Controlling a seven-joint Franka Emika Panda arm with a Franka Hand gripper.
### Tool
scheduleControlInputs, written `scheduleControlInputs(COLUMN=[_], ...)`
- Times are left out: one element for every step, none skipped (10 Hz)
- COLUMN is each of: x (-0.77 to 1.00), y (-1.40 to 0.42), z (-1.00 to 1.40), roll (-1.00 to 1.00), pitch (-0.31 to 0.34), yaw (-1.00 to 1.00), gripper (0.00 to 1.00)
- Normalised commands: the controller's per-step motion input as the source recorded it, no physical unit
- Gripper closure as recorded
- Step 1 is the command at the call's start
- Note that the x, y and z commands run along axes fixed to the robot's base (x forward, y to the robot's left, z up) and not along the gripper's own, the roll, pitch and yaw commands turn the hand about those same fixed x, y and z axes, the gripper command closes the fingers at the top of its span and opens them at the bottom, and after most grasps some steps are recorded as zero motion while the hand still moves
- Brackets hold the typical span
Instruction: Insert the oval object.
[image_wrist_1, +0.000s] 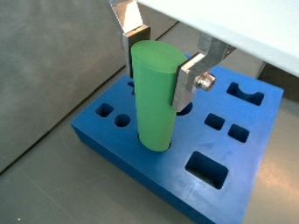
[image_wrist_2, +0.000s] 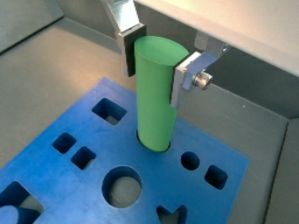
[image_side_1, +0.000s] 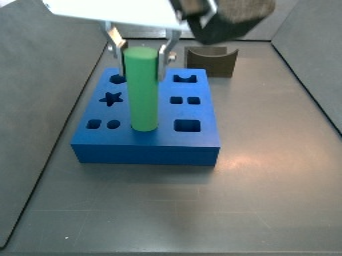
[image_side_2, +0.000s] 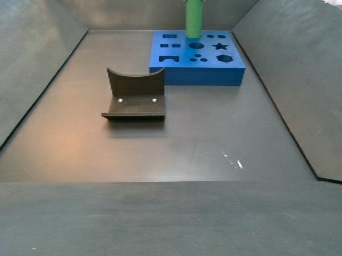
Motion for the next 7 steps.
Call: scheduleControlInputs(x=[0.1, 0.1, 0.09, 0.09, 0.13, 0.1, 0.03], y=[0.0, 0.0, -0.01, 0.0, 0.0, 0.0, -0.11], z=[-0.13, -0.17, -0.28, -0.21, -0.23, -0.19, -0.13], roll=[-0.01, 0.0, 0.0, 0.0, -0.06, 0.0, 0.03], pitch=[0.0, 0.0, -0.046, -0.049, -0.037, -0.031, -0.023], yaw=[-0.06, -0.04, 0.0, 0.0, 0.0, 0.0, 0.04], gripper=[1.0, 1.0, 1.0, 1.0, 1.0, 1.0, 1.0])
